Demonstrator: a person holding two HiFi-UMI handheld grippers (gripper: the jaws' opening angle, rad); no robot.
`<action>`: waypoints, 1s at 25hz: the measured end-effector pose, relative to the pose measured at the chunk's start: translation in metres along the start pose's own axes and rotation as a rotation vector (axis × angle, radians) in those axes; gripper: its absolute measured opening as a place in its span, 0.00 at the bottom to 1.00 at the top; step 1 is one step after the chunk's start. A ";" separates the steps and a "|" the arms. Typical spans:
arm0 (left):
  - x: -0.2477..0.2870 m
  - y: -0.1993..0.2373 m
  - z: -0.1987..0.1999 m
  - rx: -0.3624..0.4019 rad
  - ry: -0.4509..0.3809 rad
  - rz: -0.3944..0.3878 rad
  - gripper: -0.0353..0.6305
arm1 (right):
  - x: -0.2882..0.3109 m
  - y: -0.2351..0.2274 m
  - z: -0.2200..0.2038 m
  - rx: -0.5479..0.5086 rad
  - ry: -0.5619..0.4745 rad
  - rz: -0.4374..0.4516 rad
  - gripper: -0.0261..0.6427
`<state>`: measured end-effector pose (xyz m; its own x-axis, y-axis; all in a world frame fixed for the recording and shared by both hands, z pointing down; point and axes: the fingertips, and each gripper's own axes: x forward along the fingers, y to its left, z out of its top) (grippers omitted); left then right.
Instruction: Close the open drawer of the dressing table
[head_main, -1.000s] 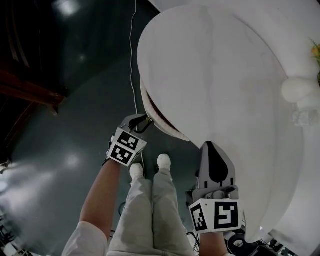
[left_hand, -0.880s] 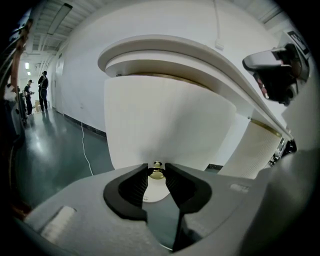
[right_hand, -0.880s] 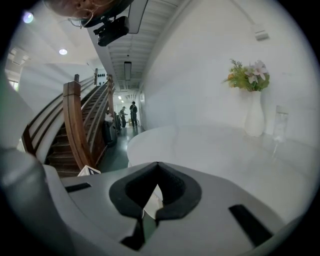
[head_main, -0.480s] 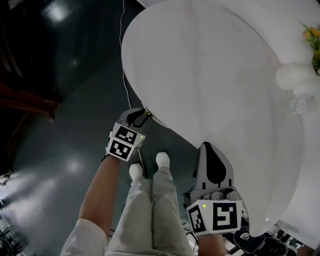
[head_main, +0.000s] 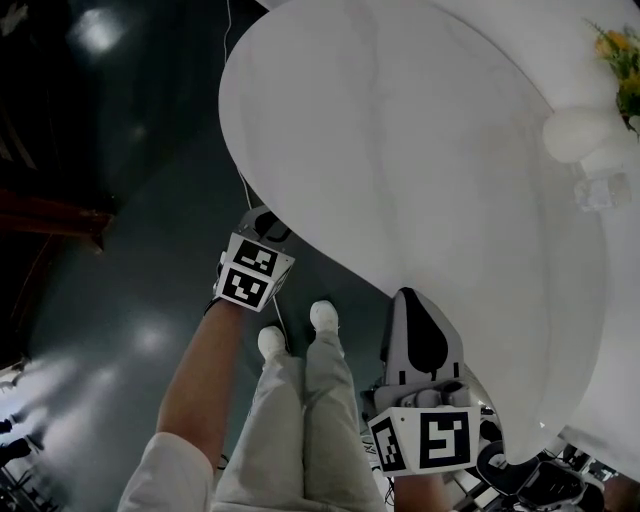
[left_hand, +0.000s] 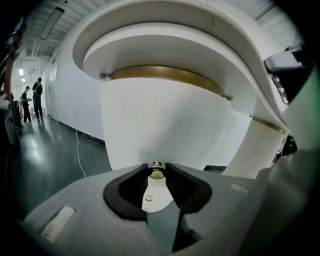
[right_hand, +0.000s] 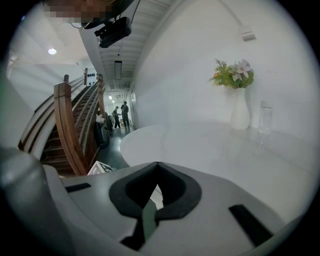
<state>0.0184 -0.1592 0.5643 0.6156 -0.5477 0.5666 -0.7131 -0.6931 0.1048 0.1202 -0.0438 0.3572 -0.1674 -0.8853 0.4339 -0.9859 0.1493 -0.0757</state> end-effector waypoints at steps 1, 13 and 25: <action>0.001 0.000 0.001 0.003 -0.002 0.003 0.21 | 0.000 0.000 -0.001 0.001 0.000 -0.002 0.03; 0.021 -0.004 0.014 0.038 -0.040 -0.001 0.22 | 0.000 -0.002 -0.007 0.012 0.002 -0.010 0.03; 0.023 -0.005 0.019 0.068 -0.133 -0.003 0.22 | 0.004 0.007 -0.016 -0.003 0.016 -0.009 0.03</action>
<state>0.0423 -0.1778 0.5612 0.6600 -0.5998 0.4524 -0.6895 -0.7227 0.0478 0.1127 -0.0392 0.3725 -0.1581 -0.8796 0.4486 -0.9874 0.1422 -0.0692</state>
